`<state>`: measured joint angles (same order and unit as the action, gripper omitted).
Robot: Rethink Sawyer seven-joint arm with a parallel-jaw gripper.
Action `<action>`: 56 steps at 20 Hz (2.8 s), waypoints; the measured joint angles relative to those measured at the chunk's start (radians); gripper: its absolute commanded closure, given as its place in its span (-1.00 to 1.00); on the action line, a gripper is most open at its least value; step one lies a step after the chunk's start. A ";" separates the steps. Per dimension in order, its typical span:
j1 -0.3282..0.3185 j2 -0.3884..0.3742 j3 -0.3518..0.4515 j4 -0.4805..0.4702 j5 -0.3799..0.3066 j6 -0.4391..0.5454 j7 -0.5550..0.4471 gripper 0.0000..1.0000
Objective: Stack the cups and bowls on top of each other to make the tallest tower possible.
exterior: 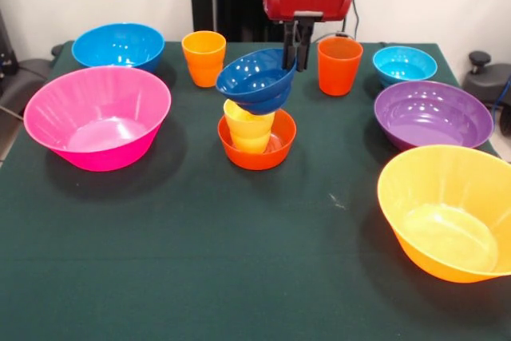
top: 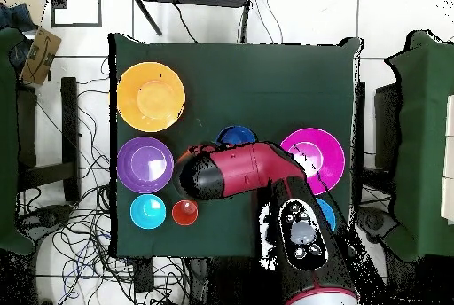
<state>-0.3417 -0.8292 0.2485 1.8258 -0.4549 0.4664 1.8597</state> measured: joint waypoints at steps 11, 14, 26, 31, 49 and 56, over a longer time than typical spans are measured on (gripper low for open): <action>0.048 0.037 -0.086 -0.004 0.001 0.000 0.000 1.00; 0.053 0.050 -0.105 -0.003 0.000 -0.001 0.000 1.00; 0.051 0.084 -0.129 -0.004 0.001 -0.059 0.000 1.00; 0.044 0.093 -0.128 -0.004 0.001 -0.078 0.000 1.00; 0.042 0.095 -0.125 -0.004 0.006 -0.078 0.000 1.00; 0.042 0.095 -0.124 -0.004 0.014 -0.078 0.000 1.00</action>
<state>-0.2995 -0.7346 0.1249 1.8219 -0.4408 0.3888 1.8597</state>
